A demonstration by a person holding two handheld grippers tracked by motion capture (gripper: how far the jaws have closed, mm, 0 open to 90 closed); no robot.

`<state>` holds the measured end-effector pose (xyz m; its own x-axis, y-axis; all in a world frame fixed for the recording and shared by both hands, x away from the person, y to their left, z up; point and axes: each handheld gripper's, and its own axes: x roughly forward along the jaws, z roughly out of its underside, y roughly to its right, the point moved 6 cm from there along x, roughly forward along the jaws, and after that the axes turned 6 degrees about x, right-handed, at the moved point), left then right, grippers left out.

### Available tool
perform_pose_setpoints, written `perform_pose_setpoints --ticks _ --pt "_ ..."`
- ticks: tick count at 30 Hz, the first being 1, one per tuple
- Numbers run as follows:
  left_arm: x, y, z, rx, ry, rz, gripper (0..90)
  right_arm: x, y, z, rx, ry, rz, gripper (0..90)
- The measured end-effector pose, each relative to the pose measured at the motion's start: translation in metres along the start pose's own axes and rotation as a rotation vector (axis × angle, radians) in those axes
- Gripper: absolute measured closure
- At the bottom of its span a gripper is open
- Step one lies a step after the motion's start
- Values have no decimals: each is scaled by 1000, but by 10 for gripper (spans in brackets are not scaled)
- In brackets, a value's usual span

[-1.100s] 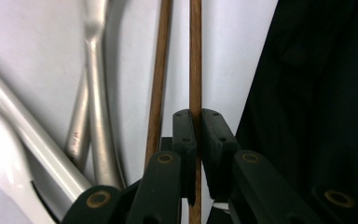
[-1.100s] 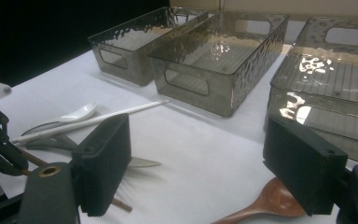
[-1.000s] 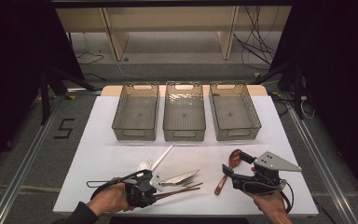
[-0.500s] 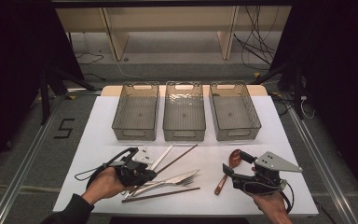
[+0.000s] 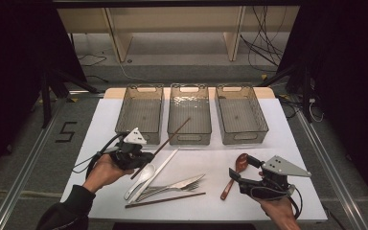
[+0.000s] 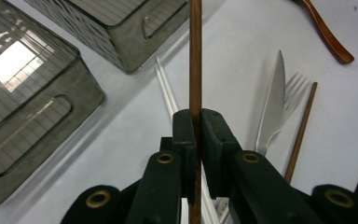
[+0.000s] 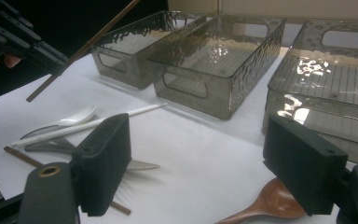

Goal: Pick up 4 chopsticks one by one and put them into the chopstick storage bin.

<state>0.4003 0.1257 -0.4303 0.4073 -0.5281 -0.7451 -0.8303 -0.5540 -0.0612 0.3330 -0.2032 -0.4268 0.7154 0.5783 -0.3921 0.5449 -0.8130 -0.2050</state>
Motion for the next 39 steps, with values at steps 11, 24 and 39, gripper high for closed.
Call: perform_pose_setpoints --ticks 11,24,39 --pt "-16 -44 -25 -97 108 -78 838 -1 0 0 -1 5 -2 240" --pt "-17 -89 -38 -167 133 -161 838 -1 1 0 4 4 -3 240" --pt "-18 -144 -38 -226 137 -288 838 -1 2 0 9 6 -2 240"
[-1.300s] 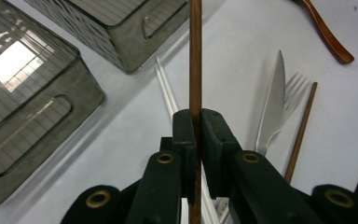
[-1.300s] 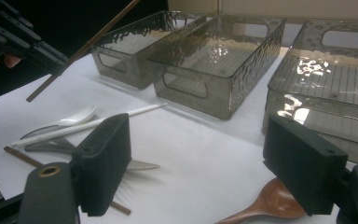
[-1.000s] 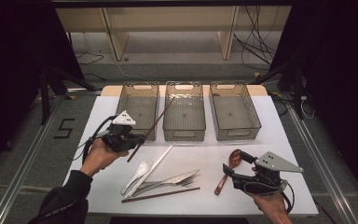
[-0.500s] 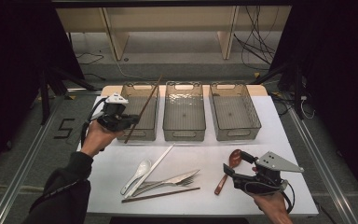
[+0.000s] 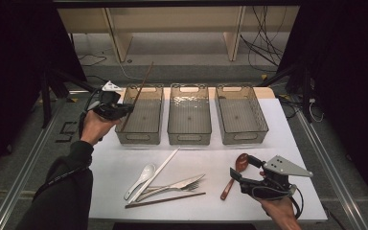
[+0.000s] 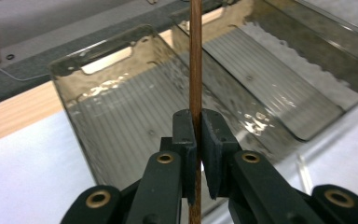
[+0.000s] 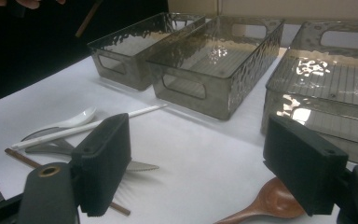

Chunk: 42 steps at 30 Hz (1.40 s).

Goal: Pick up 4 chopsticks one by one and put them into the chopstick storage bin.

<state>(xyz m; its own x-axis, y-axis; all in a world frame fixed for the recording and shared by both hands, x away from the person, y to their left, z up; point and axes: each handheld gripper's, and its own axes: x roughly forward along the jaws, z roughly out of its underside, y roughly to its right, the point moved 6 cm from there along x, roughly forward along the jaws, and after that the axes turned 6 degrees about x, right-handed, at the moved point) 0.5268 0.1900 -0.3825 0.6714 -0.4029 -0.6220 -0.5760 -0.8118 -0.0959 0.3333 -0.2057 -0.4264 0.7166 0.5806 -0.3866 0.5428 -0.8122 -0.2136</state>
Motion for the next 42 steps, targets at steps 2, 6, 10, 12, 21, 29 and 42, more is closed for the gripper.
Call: perform_pose_setpoints --ticks 2,6,10,12,21,29,42 --pt "4 -6 0 -11 -4 -9 838 0 0 0 -1 0 0 240" --pt "13 -13 -1 -24 -13 -23 838 0 0 0 0 -1 -1 240" --pt "21 -17 1 -29 -27 -37 838 0 0 0 1 -1 0 240" --pt "24 -19 2 -37 -29 -40 838 0 0 0 2 1 -2 240" --pt "38 -20 14 -10 -69 -65 837 0 0 0 2 1 -4 241" --pt "48 -21 23 -5 -103 -83 836 0 0 0 2 -1 -4 241" --pt "61 -22 36 -53 -135 -86 801 0 0 0 3 1 -6 241"
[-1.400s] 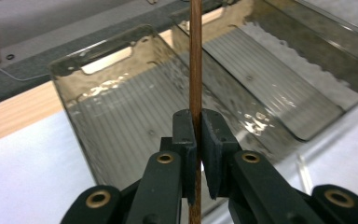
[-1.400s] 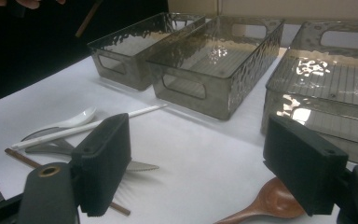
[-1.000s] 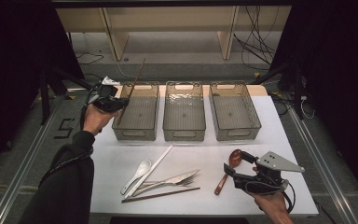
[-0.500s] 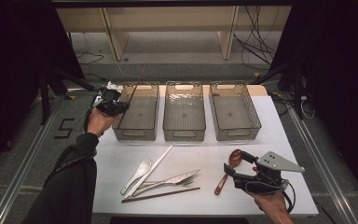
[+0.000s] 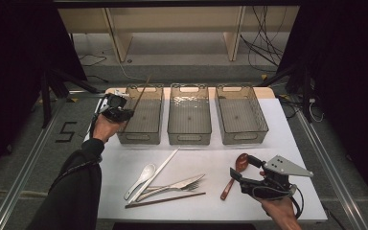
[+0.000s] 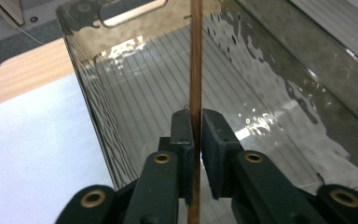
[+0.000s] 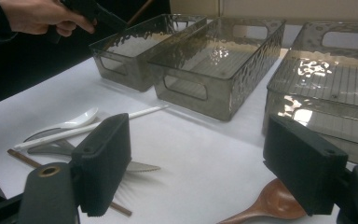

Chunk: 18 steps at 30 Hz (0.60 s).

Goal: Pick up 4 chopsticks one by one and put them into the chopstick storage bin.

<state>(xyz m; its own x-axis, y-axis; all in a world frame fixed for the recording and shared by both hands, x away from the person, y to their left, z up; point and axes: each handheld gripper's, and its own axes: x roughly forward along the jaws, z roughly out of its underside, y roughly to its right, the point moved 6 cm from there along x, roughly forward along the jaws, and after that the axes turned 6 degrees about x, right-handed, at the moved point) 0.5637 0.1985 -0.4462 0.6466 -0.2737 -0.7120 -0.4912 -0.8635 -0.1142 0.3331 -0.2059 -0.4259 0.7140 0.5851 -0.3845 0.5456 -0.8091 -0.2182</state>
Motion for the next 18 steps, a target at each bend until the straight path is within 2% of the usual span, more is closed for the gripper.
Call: perform_pose_setpoints --ticks 2,8,11,13,14,18 --pt "1 0 1 -22 -6 22 738 0 0 0 -1 2 -1 241" --pt "-5 9 0 -36 -3 77 559 0 0 0 0 -2 4 241" --pt "-14 17 -1 -47 13 138 461 0 0 0 -2 1 3 240" --pt "-19 23 -2 -85 49 193 416 0 0 0 0 2 5 241" --pt "-22 26 -1 -81 54 218 402 0 0 0 0 1 5 241" --pt "-37 42 3 -19 66 256 333 0 1 0 1 0 6 241"
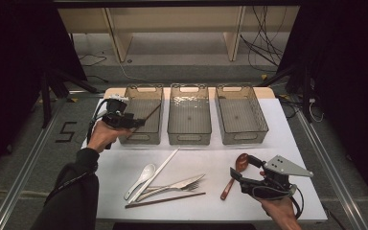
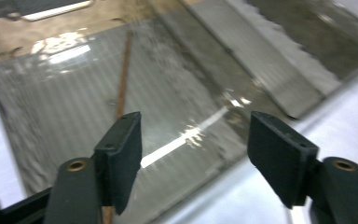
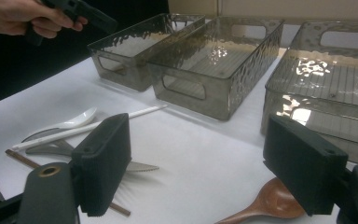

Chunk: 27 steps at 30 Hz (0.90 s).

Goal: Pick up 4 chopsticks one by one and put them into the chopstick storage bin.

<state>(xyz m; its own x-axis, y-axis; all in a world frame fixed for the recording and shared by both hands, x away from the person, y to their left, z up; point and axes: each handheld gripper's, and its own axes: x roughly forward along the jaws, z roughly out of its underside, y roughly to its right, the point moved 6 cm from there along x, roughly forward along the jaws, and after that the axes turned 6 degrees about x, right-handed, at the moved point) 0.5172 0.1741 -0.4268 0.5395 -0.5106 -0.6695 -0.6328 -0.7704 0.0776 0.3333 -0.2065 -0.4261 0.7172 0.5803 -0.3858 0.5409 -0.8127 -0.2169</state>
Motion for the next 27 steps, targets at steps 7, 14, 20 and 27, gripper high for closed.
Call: perform_pose_setpoints --ticks 7,14,20,27 --pt "-20 38 8 84 -12 55 264 0 0 0 0 4 -4 241" --pt "-25 78 18 166 -63 112 220 0 -1 -1 -4 5 -6 240" --pt "-27 104 32 229 -102 136 198 0 -1 -1 -5 3 -4 240" --pt "-31 119 50 249 -119 151 185 -1 -1 -1 -8 2 -2 240"
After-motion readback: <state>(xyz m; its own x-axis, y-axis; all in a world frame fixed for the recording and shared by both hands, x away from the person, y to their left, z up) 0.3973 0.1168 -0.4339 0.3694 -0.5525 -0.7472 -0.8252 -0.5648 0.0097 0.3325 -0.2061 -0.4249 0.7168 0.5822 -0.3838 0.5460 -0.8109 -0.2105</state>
